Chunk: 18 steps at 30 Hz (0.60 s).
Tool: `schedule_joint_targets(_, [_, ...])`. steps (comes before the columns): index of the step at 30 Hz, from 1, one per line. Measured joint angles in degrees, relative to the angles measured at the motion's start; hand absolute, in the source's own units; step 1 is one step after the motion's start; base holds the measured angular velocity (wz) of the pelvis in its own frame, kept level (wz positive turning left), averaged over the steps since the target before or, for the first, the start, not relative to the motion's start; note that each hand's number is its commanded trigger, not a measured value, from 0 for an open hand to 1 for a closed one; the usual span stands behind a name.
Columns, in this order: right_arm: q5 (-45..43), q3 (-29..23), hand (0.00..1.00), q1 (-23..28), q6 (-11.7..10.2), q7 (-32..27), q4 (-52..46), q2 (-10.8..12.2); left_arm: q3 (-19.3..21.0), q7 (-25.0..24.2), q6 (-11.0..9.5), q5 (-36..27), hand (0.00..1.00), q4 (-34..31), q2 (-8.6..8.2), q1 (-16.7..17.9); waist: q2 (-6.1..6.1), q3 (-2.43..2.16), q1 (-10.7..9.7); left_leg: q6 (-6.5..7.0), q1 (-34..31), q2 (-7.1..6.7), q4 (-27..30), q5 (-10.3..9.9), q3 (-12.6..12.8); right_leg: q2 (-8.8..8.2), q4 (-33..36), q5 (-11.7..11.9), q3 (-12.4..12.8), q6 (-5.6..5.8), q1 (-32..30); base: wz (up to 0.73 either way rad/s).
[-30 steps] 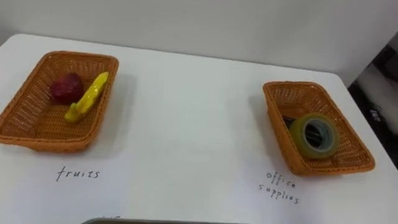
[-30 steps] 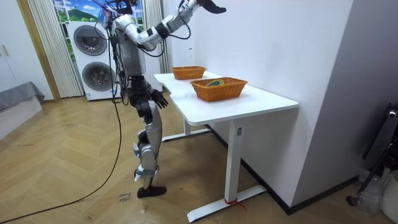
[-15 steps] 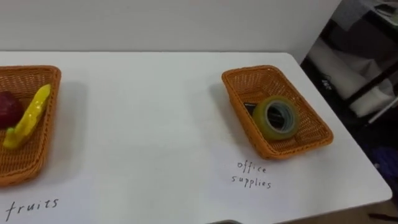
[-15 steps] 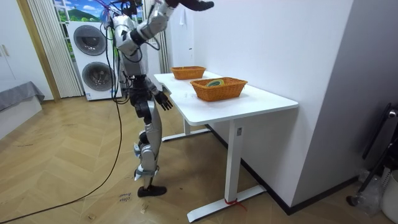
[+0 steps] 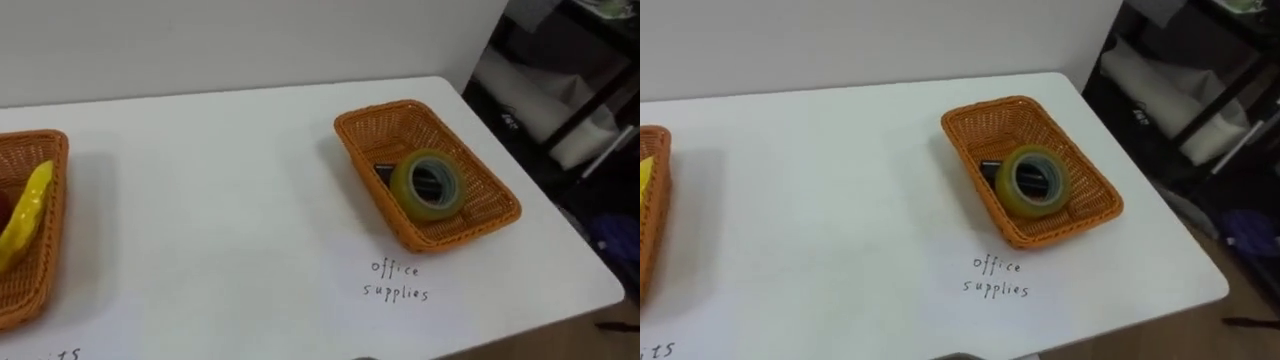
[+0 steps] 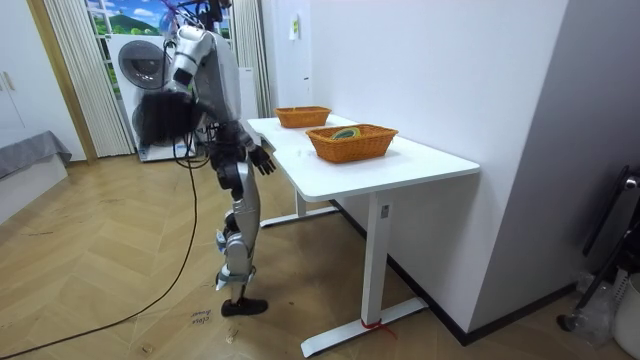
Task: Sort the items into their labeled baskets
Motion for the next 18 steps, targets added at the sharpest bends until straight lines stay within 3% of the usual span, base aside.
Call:
schedule_joint_targets(3, [5.8,0.7,0.0,0.5,0.0,-0.2,11.7,2.4,1.1,0.1,-0.6,0.0,0.0,0.0,-0.19,0.1,-0.05,-0.04,-0.3,-0.15,0.1,-0.06,0.2,0.1,-0.2,0.02,0.2,-0.8,0.3,-0.16,0.1,0.04])
schedule_joint_targets(6, [8.2,2.5,0.0,0.5,-0.3,0.4,21.4,3.4,1.1,0.0,-1.2,0.0,0.0,0.7,-1.17,0.2,0.16,0.18,-0.3,-0.21,0.6,-0.01,0.1,0.1,-0.3,-0.01,0.2,-1.2,0.3,-0.22,0.2,0.01])
schedule_joint_targets(9, [9.9,7.1,0.0,-0.1,-0.1,3.6,30.8,4.9,0.2,-0.1,-1.3,0.0,0.0,1.6,-2.57,0.0,0.03,0.25,0.1,-0.24,0.6,-0.02,0.1,0.1,-0.6,0.02,0.2,-1.2,0.2,-0.23,0.3,0.0])
schedule_joint_targets(11, [8.8,9.6,0.0,-0.7,0.4,6.1,34.9,6.7,-0.5,-0.5,-1.0,0.3,0.0,2.1,-3.44,-0.5,0.03,0.27,0.2,-0.23,0.6,-0.05,0.0,0.1,-0.6,-0.01,0.2,-1.2,0.2,-0.23,0.3,0.0])
schedule_joint_targets(13, [6.4,14.5,0.0,-1.5,2.2,10.3,37.3,8.5,-1.5,-1.7,-0.8,0.6,0.0,3.3,-4.07,-1.0,0.33,0.33,1.1,-0.19,0.6,-0.06,0.0,0.0,-0.5,-0.05,0.2,-1.2,0.2,-0.21,0.1,-0.05])
schedule_joint_targets(18, [-2.6,24.6,0.0,-4.7,3.4,19.8,40.2,8.4,-5.3,-2.8,-0.8,1.2,0.0,6.3,-3.77,-2.9,1.7,0.35,3.8,-0.18,1.0,-0.2,0.1,-0.1,-0.4,0.02,0.1,-1.1,0.1,-0.12,0.3,-0.03])
